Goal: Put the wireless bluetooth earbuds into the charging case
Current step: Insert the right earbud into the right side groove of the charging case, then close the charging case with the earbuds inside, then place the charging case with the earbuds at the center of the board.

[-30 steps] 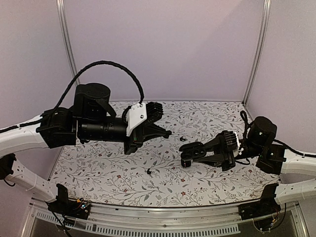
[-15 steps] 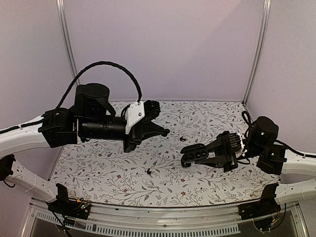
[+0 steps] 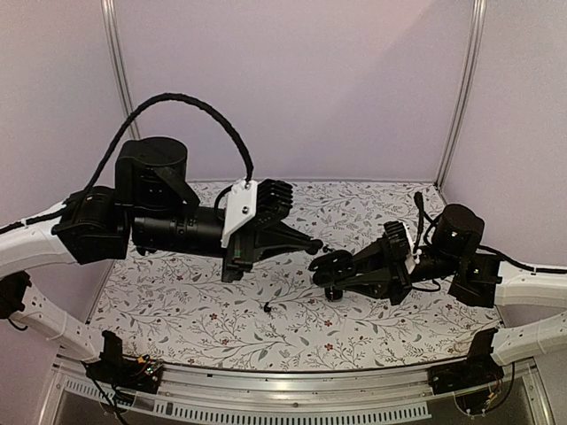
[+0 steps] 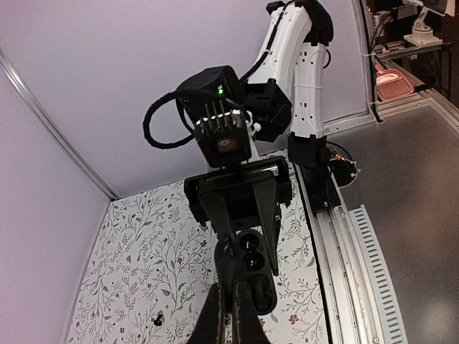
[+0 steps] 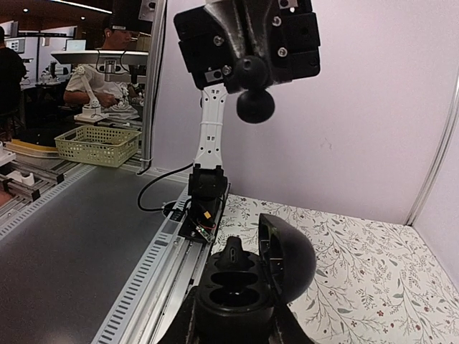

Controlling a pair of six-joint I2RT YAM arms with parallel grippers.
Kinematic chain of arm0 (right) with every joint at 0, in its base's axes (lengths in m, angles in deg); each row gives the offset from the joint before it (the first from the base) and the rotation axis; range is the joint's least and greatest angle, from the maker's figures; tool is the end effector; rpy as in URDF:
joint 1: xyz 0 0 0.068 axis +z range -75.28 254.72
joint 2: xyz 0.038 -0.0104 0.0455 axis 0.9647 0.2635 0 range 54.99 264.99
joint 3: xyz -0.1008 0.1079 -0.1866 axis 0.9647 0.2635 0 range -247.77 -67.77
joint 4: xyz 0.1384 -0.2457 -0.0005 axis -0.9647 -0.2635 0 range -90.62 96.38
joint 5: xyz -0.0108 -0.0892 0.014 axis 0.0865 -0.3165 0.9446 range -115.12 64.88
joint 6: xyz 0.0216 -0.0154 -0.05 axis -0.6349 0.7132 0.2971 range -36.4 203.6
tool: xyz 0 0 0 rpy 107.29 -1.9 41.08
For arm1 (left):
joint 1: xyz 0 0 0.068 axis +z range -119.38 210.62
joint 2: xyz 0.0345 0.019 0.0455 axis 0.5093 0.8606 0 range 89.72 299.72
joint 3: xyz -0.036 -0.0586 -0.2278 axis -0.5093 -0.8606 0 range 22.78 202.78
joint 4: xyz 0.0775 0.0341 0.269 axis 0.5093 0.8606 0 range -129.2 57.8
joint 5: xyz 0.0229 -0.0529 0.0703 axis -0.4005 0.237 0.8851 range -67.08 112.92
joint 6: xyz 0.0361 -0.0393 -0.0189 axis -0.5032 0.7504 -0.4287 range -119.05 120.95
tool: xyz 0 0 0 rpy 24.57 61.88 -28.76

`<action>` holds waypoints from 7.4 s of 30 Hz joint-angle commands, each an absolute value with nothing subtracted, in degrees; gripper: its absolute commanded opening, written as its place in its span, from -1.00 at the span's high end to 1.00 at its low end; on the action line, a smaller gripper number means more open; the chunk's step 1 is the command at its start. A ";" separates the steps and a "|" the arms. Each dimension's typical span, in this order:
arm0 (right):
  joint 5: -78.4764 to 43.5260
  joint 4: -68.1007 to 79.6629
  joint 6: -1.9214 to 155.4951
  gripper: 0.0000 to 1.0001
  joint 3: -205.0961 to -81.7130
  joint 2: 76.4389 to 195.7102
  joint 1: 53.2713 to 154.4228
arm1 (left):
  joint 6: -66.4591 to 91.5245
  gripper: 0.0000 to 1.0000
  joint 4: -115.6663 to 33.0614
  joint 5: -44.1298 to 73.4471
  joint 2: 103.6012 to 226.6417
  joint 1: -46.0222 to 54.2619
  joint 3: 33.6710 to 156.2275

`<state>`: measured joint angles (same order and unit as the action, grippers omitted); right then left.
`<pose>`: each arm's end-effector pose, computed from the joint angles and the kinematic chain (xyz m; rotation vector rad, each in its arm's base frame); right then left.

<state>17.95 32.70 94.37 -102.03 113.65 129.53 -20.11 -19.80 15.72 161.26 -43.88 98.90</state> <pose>0.1348 0.2379 0.2559 -1.3689 0.9588 1.1662 0.0804 -0.3083 0.3817 1.4651 1.2054 -0.7624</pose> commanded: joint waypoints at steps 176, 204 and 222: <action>18.37 37.39 84.71 1.00 -105.67 115.50 126.96 | -22.36 0.56 -8.15 26.57 173.92 -46.51 112.70; 11.32 20.34 63.25 0.73 -118.93 155.64 93.91 | -2.48 -0.81 -30.76 27.41 160.20 -23.06 86.12; 7.51 13.55 67.91 0.29 -123.76 167.22 92.18 | 0.78 -0.99 -34.44 29.52 156.34 -21.45 80.08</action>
<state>9.06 15.33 66.65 -122.80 166.10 92.44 -0.85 -31.47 28.53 157.94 -23.03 81.70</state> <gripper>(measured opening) 0.303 0.974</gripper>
